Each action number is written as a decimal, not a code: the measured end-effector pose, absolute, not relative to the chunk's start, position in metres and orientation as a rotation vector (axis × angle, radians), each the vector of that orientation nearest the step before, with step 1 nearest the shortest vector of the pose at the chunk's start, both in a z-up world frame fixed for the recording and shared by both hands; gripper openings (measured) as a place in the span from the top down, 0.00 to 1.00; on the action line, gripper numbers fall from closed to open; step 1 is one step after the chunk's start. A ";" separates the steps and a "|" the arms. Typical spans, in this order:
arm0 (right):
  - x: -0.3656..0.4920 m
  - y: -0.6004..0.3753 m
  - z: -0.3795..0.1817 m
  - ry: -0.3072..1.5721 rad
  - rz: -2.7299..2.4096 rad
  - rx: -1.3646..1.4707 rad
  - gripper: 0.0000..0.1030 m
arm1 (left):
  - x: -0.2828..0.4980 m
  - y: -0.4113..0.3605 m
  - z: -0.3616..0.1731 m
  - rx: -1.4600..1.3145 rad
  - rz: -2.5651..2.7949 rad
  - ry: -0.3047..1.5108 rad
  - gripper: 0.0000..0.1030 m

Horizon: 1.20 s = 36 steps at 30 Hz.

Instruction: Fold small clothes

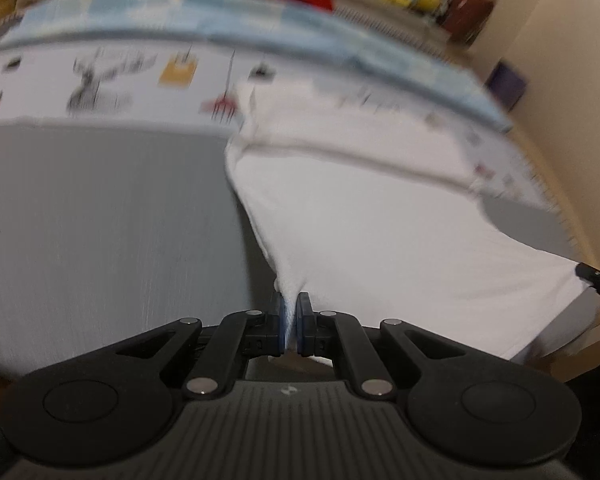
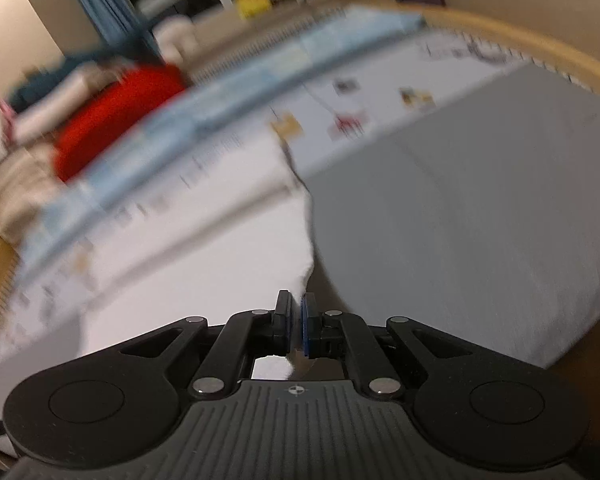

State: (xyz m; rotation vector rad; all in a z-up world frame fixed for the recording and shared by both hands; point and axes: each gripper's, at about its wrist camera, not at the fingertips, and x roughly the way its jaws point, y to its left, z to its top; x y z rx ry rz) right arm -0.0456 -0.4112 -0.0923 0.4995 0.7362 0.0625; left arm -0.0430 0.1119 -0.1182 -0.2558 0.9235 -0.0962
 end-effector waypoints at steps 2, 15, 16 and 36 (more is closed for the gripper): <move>-0.055 -0.418 -0.068 0.677 0.097 0.507 0.96 | -0.054 0.118 -0.093 -0.264 -0.128 0.872 0.95; -0.164 -0.463 -0.026 0.632 0.146 0.636 0.96 | -0.148 0.154 -0.026 -0.300 -0.246 0.818 0.95; -0.164 -0.464 -0.029 0.650 0.138 0.648 0.96 | -0.147 0.154 -0.029 -0.298 -0.240 0.835 0.95; 0.116 -0.442 -0.131 0.833 -0.042 0.480 0.63 | 0.130 0.179 -0.139 -0.286 -0.098 0.974 0.70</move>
